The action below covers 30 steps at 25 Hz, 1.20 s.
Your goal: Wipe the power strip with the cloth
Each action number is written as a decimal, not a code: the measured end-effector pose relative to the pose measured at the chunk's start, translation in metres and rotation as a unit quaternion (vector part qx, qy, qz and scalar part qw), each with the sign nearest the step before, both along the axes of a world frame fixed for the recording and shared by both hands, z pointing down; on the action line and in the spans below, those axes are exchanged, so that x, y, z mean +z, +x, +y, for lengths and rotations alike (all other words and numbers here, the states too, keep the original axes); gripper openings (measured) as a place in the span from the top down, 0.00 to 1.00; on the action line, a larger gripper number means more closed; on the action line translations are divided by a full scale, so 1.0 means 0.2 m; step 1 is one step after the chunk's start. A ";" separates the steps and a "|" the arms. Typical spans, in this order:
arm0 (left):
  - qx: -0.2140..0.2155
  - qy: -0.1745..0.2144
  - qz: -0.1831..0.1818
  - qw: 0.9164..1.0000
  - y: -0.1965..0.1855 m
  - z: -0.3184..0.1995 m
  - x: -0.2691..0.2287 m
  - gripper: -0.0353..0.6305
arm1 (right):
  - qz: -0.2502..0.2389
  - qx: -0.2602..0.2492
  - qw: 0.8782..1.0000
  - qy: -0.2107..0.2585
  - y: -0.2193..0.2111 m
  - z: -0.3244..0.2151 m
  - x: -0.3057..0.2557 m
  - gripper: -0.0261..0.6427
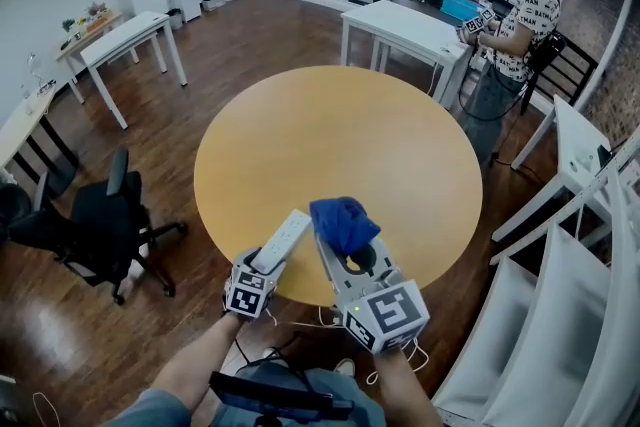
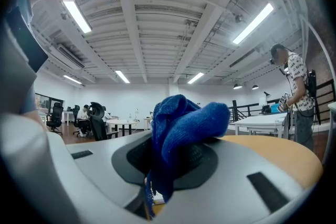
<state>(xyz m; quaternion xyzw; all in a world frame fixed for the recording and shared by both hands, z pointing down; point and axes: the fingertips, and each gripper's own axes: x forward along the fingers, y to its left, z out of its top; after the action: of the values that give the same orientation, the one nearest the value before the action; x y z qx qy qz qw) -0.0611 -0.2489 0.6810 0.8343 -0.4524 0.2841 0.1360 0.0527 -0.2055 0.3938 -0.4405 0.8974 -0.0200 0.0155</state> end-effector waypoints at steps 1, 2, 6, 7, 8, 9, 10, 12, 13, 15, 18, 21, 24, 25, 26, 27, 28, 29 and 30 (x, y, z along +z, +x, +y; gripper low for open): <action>-0.001 0.003 0.003 1.000 0.00 0.00 -0.01 0.52 | -0.002 0.002 1.000 0.001 0.01 0.00 0.00 0.86; -0.001 0.007 0.005 1.000 0.00 0.00 -0.03 0.52 | -0.003 0.002 1.000 0.002 0.01 0.00 0.00 0.86; 0.001 0.029 0.017 0.999 0.00 -0.01 -0.13 0.52 | -0.008 -0.001 1.000 0.006 0.00 0.00 -0.01 0.86; 0.002 0.036 0.022 0.999 0.01 -0.02 -0.16 0.52 | -0.008 -0.003 1.000 0.007 0.00 0.00 -0.02 0.86; 0.003 0.043 0.028 0.999 0.01 -0.02 -0.19 0.52 | -0.010 -0.005 1.000 0.009 -0.01 0.00 -0.02 0.86; 0.005 0.050 0.036 0.998 0.02 -0.02 -0.23 0.53 | -0.012 -0.006 1.000 0.012 -0.02 0.01 -0.03 0.86; 0.008 0.059 0.043 0.997 0.02 -0.03 -0.28 0.53 | -0.015 -0.006 1.000 0.014 -0.02 0.00 -0.04 0.86; 0.015 0.078 0.053 0.995 0.05 -0.04 -0.38 0.53 | -0.021 -0.005 1.000 0.020 -0.02 0.00 -0.07 0.86; 0.020 0.089 0.056 0.994 0.06 -0.04 -0.43 0.53 | -0.022 -0.006 0.999 0.023 -0.02 -0.01 -0.09 0.86; 0.029 0.108 0.062 0.992 0.10 -0.05 -0.54 0.53 | -0.022 -0.009 0.999 0.032 -0.01 -0.01 -0.12 0.86; 0.042 0.135 0.073 0.987 0.14 -0.06 -0.70 0.53 | -0.022 -0.014 0.999 0.044 -0.02 -0.01 -0.18 0.86; 0.056 0.163 0.087 0.981 0.18 -0.05 -0.87 0.53 | -0.023 -0.016 0.998 0.059 -0.02 -0.01 -0.24 0.86; 0.075 0.200 0.099 0.972 0.23 -0.03 -1.06 0.53 | -0.028 -0.016 0.997 0.073 -0.02 0.00 -0.30 0.86; 0.082 0.212 0.101 0.969 0.25 -0.02 -1.12 0.53 | -0.029 -0.015 0.996 0.078 -0.02 0.00 -0.33 0.86; 0.087 0.222 0.103 0.966 0.26 0.00 -1.18 0.53 | -0.030 -0.014 0.996 0.082 -0.01 0.01 -0.34 0.86; 0.090 0.228 0.105 0.964 0.28 0.01 -1.23 0.53 | -0.032 -0.013 0.996 0.085 -0.01 0.01 -0.36 0.86; 0.091 0.232 0.106 0.963 0.29 0.02 -1.28 0.53 | -0.033 -0.013 0.996 0.087 -0.01 0.02 -0.38 0.86; 0.093 0.237 0.106 0.961 0.30 0.03 -1.31 0.53 | -0.036 -0.014 0.995 0.089 -0.02 0.02 -0.40 0.86; 0.097 0.245 0.104 0.959 0.31 0.04 -1.33 0.53 | -0.041 -0.018 0.995 0.090 -0.02 0.03 -0.43 0.86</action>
<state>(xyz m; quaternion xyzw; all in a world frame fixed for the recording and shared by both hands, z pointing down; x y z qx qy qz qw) 0.0012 -0.2404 0.4146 0.9070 -0.4082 0.0883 -0.0544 0.0482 -0.1985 0.3084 -0.4200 0.9018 0.0425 0.0918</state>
